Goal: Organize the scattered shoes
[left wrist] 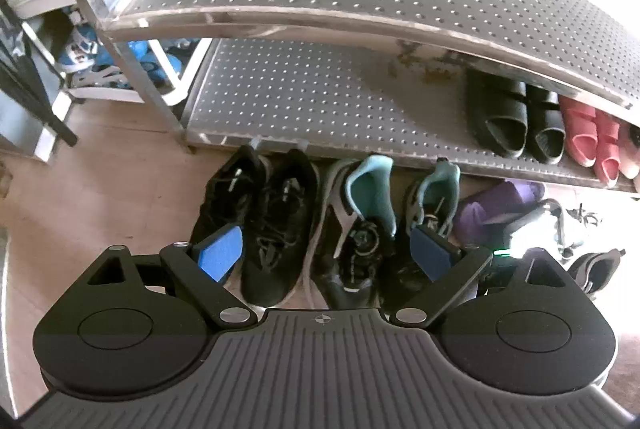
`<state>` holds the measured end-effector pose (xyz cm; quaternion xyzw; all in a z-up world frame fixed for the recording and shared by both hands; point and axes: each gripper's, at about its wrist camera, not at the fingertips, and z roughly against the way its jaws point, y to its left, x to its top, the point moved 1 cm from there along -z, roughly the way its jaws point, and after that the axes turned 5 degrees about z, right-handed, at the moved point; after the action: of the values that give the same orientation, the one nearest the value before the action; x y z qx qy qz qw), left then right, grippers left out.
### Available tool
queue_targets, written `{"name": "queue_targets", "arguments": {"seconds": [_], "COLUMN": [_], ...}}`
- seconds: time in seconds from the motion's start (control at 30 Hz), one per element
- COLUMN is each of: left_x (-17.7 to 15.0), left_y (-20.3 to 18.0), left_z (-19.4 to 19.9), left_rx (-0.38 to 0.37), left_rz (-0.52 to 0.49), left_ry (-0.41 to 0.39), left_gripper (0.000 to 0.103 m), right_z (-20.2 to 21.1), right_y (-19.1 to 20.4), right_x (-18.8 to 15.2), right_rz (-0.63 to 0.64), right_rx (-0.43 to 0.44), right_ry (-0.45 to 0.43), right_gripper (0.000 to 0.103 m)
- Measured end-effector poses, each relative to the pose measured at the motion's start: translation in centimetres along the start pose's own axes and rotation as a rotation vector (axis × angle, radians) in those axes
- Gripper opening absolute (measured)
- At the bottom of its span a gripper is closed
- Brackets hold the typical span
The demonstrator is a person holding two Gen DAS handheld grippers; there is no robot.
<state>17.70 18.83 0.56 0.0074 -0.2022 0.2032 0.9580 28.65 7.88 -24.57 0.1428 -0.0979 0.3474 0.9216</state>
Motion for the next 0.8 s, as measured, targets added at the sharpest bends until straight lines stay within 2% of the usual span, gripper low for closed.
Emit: {"name": "queue_targets", "arguments": {"seconds": [0.07, 0.1, 0.13, 0.17, 0.2, 0.27, 0.3, 0.33, 0.4, 0.47, 0.5, 0.53, 0.57, 0.6, 0.67, 0.8], "left_x": [0.2, 0.3, 0.4, 0.5, 0.5, 0.5, 0.5, 0.6, 0.6, 0.6, 0.6, 0.6, 0.6, 0.5, 0.5, 0.6], "left_y": [0.4, 0.6, 0.7, 0.8, 0.9, 1.1, 1.1, 1.2, 1.2, 1.1, 1.0, 1.0, 0.9, 0.8, 0.8, 1.2], "left_z": [-0.1, -0.2, -0.2, -0.3, -0.3, -0.2, -0.1, 0.0, 0.3, 0.6, 0.6, 0.6, 0.7, 0.6, 0.5, 0.5], "left_rx": [0.003, 0.005, 0.008, 0.009, 0.010, 0.005, 0.003, 0.001, -0.001, -0.003, -0.003, -0.002, -0.002, -0.002, -0.003, 0.003], "left_rz": [0.011, 0.016, 0.019, 0.020, 0.021, 0.027, 0.029, 0.033, 0.037, 0.039, 0.040, 0.043, 0.044, 0.044, 0.041, 0.060], "left_ry": [0.001, 0.001, 0.001, 0.002, 0.003, 0.002, 0.001, -0.004, -0.015, -0.022, -0.023, -0.024, -0.024, -0.022, -0.017, -0.018], "left_gripper": [0.094, 0.094, 0.094, 0.094, 0.094, 0.094, 0.094, 0.094, 0.094, 0.094, 0.094, 0.094, 0.094, 0.094, 0.094, 0.094], "right_z": [-2.7, -3.4, -3.9, -4.9, -5.3, -5.2, -4.7, -3.9, -2.0, 0.5, 1.1, 1.7, 2.0, 1.9, 1.5, -1.3], "right_y": [3.2, 3.8, 4.2, 4.8, 4.9, 4.3, 3.4, 2.6, 1.8, 1.3, 1.5, 2.0, 2.2, 2.1, 1.8, 1.1], "right_x": [0.3, 0.2, -0.1, -0.5, -0.7, -1.2, -1.3, -1.4, -1.5, -1.9, -2.1, -2.3, -2.4, -2.4, -2.4, -1.0], "right_rz": [0.227, 0.280, 0.328, 0.405, 0.439, 0.447, 0.394, 0.341, 0.236, 0.096, 0.054, 0.012, -0.028, -0.064, -0.132, -0.285], "right_rx": [-0.067, -0.093, -0.131, -0.205, -0.255, -0.339, -0.321, -0.288, -0.172, -0.020, 0.027, 0.064, 0.078, 0.056, 0.021, 0.042], "right_ry": [0.082, 0.099, 0.109, 0.129, 0.142, 0.161, 0.165, 0.156, 0.099, 0.021, -0.016, -0.068, -0.113, -0.145, -0.197, -0.169], "right_gripper": [0.027, 0.026, 0.019, 0.011, 0.000, 0.000, 0.000, 0.007, 0.036, 0.047, 0.058, 0.071, 0.078, 0.086, 0.087, 0.088]}}
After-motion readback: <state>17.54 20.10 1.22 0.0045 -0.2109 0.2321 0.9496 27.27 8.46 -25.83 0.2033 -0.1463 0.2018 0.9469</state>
